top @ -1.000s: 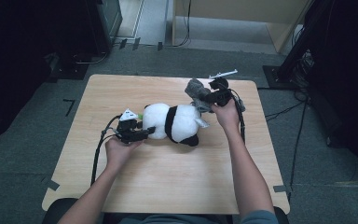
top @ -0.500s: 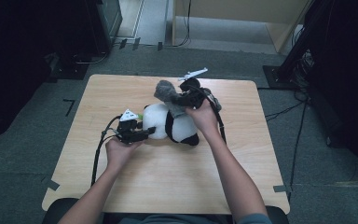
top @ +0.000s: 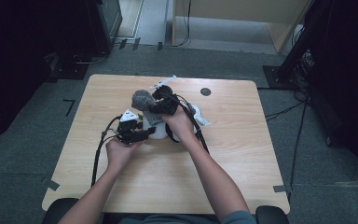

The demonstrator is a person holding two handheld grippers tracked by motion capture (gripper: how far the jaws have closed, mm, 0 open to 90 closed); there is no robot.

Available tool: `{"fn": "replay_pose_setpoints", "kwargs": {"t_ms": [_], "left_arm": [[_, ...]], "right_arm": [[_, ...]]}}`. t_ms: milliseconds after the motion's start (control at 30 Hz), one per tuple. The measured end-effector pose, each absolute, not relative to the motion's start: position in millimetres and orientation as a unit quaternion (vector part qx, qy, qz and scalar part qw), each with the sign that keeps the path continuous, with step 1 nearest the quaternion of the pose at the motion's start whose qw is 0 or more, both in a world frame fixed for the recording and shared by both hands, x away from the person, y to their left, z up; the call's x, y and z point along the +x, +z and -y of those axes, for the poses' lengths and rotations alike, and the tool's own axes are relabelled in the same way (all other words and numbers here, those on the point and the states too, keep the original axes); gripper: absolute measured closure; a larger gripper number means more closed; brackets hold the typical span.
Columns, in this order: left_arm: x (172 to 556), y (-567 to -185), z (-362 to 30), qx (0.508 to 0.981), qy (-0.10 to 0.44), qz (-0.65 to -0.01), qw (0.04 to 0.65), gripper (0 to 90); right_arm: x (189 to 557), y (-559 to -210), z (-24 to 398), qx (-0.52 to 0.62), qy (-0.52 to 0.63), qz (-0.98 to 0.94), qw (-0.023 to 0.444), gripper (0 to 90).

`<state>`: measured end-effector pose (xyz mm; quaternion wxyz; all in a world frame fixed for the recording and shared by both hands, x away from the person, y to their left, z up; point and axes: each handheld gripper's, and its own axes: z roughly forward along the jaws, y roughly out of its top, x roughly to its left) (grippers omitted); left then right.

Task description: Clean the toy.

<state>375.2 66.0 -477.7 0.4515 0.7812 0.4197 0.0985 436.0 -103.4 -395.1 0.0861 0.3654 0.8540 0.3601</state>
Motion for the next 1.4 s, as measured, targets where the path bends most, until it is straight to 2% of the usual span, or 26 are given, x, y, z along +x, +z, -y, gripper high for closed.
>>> {"fn": "replay_pose_setpoints", "kwargs": {"t_ms": [300,1000,1400], "left_arm": [[377,-478,-67,0.782,0.093,-0.423,0.448,49.9],[377,-478,-66,0.783,0.094,-0.422,0.447,50.3],[376,-477,-66,0.782,0.095,-0.421,0.449,50.3]], "right_arm": [[434,-401,116,0.368,0.352,-0.854,0.107,78.5],[420,-388,200,0.420,0.363,-0.821,0.133,78.6],[408,-392,243,0.452,0.382,-0.794,0.139,78.6]]}}
